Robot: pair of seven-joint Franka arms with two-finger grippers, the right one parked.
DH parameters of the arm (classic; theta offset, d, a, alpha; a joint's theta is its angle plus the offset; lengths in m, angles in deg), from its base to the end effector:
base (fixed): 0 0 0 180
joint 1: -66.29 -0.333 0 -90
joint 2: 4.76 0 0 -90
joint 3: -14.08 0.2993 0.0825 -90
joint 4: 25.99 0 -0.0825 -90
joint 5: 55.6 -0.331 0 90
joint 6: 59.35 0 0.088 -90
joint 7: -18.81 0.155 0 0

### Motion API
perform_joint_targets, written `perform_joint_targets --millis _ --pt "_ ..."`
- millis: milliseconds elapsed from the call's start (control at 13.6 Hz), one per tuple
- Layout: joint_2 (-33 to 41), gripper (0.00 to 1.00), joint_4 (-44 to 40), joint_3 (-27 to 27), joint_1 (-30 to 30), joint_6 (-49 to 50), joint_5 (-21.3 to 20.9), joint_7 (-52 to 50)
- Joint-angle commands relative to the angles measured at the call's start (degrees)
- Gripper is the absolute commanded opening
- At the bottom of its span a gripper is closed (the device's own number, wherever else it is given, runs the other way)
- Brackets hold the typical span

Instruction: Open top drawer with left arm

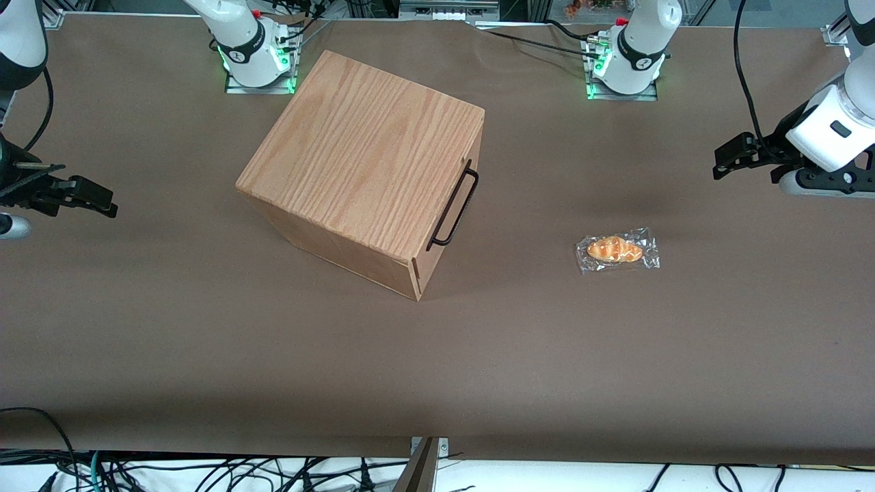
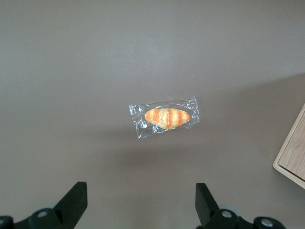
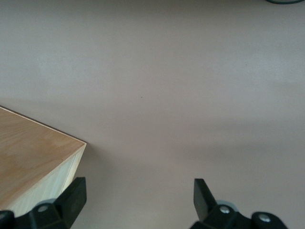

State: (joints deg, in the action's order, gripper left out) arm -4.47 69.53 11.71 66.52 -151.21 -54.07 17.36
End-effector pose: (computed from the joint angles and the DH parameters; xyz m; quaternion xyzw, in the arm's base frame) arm 0.4962 -0.0266 0.5248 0.9994 -0.0092 -0.0299 0.0122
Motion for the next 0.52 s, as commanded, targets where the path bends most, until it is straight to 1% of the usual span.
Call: perform_joint_targets --millis 0,294,442 --pt "0.59 1.00 0.37 -0.10 -0.32 0.80 0.31 0.92" --pt "-0.55 1.00 -0.77 -0.71 0.73 4.50 1.28 1.10" --pt "-1.16 1.00 -1.21 -3.51 2.05 4.59 1.37 0.32"
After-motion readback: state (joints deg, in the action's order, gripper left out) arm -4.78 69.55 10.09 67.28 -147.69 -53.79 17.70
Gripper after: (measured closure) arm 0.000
